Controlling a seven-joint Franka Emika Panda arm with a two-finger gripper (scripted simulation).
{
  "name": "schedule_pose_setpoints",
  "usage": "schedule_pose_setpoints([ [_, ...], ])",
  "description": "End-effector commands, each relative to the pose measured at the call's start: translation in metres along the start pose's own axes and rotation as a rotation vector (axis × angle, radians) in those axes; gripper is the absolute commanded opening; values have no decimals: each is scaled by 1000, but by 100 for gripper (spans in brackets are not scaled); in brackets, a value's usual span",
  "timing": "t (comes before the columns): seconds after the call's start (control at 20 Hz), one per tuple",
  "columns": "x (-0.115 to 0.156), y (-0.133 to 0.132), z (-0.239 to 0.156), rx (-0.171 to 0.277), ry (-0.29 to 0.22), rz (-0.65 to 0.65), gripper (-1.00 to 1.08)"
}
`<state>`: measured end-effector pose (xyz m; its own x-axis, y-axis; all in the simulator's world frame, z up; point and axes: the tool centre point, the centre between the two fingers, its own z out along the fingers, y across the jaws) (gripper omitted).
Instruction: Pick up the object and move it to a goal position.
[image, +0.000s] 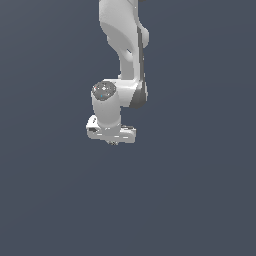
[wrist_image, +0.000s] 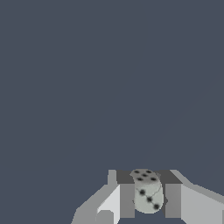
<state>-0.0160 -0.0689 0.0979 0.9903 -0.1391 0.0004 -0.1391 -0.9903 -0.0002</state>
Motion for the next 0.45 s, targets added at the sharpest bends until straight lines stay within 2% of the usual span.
schedule_pose_setpoints([
  [0.0,-7,9,-8,0,0,-1,-100],
  [0.4,-15,22,-19,0,0,-1,-100],
])
